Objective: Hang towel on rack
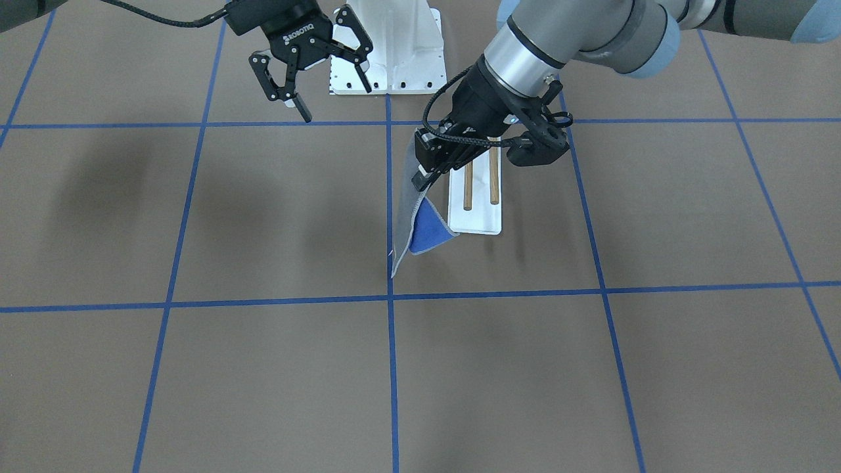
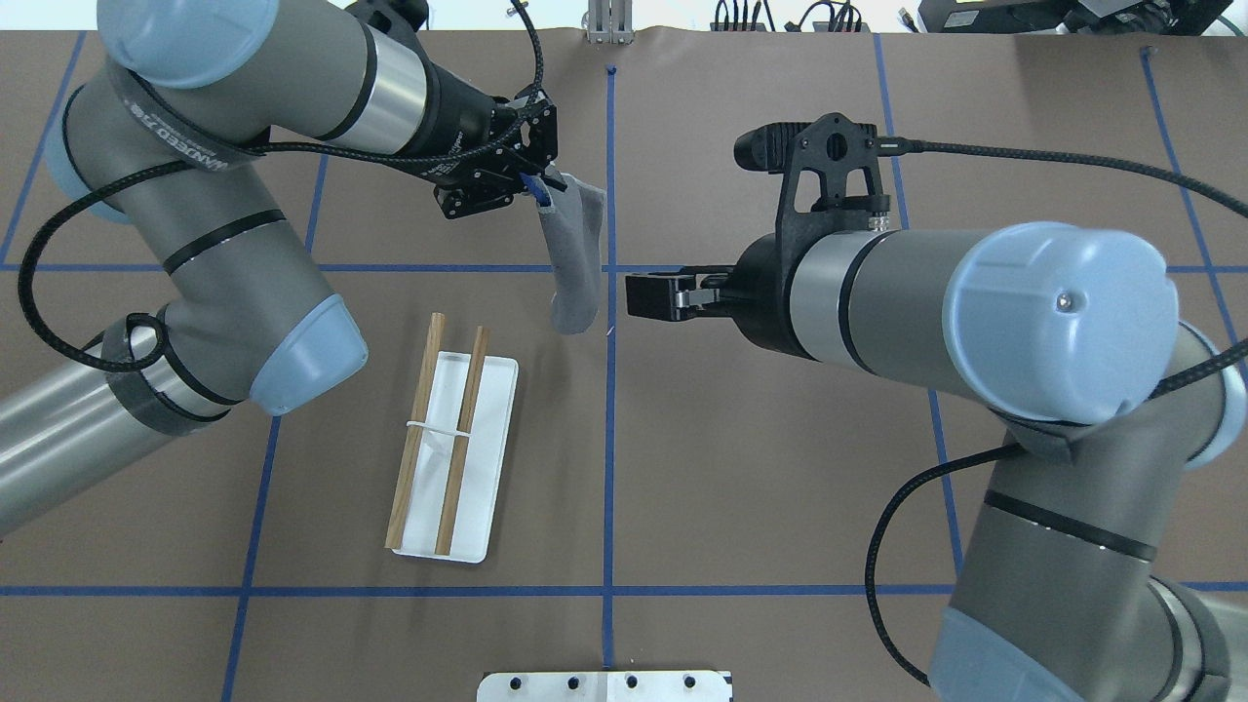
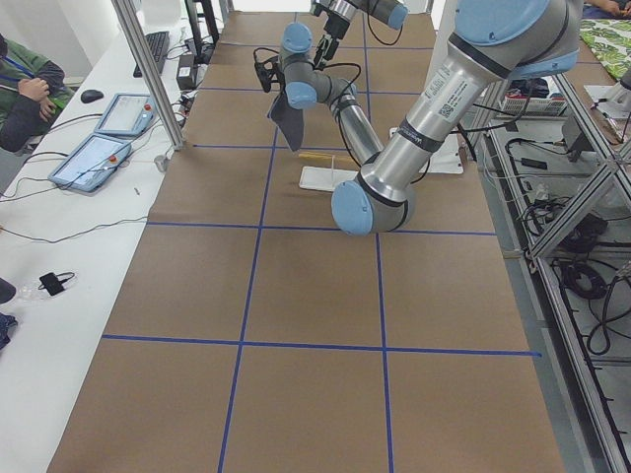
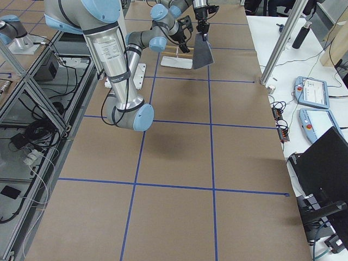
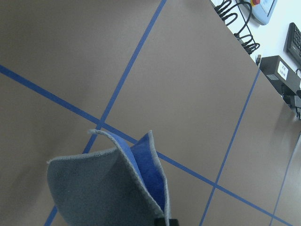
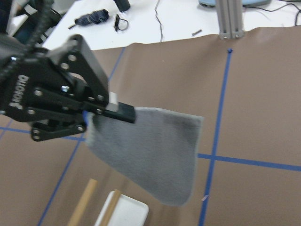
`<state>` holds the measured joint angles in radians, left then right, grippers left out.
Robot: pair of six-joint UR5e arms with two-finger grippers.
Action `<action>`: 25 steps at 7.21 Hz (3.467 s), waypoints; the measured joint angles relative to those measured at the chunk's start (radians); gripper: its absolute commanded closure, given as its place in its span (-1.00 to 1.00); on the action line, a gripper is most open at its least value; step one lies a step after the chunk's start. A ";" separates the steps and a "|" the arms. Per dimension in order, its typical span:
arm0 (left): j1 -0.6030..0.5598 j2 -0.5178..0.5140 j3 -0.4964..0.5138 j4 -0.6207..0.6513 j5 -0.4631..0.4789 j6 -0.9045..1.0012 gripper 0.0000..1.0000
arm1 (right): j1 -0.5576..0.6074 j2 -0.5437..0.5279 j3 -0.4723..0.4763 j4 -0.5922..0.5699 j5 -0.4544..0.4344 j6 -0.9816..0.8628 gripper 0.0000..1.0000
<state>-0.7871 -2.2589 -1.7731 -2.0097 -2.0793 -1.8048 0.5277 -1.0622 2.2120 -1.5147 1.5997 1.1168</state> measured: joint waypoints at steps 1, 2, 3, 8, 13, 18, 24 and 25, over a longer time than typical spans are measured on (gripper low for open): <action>-0.004 0.037 -0.034 0.001 -0.023 0.033 1.00 | 0.069 -0.010 0.010 -0.092 0.084 -0.043 -1.00; -0.006 0.079 -0.078 0.001 -0.062 0.058 1.00 | 0.150 -0.024 0.001 -0.165 0.169 -0.110 -1.00; -0.005 0.115 -0.118 0.001 -0.087 0.069 1.00 | 0.235 -0.031 -0.034 -0.222 0.251 -0.191 -1.00; 0.024 0.333 -0.241 -0.002 -0.105 0.265 1.00 | 0.587 -0.070 -0.385 -0.261 0.442 -0.776 -1.00; 0.014 0.460 -0.200 -0.007 -0.088 0.469 1.00 | 0.725 -0.106 -0.505 -0.254 0.488 -1.025 -1.00; 0.024 0.455 -0.112 -0.038 0.010 0.511 -0.98 | 0.751 -0.117 -0.507 -0.253 0.537 -1.033 -1.00; -0.194 0.480 -0.093 0.196 -0.009 1.115 -0.98 | 0.885 -0.350 -0.486 -0.248 0.640 -1.035 -1.00; -0.297 0.479 -0.085 0.325 -0.023 1.348 -0.98 | 0.917 -0.405 -0.484 -0.244 0.640 -1.035 -1.00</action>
<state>-1.0836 -1.7800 -1.8577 -1.6845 -2.1026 -0.4563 1.4447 -1.4668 1.7278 -1.7592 2.2399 0.0817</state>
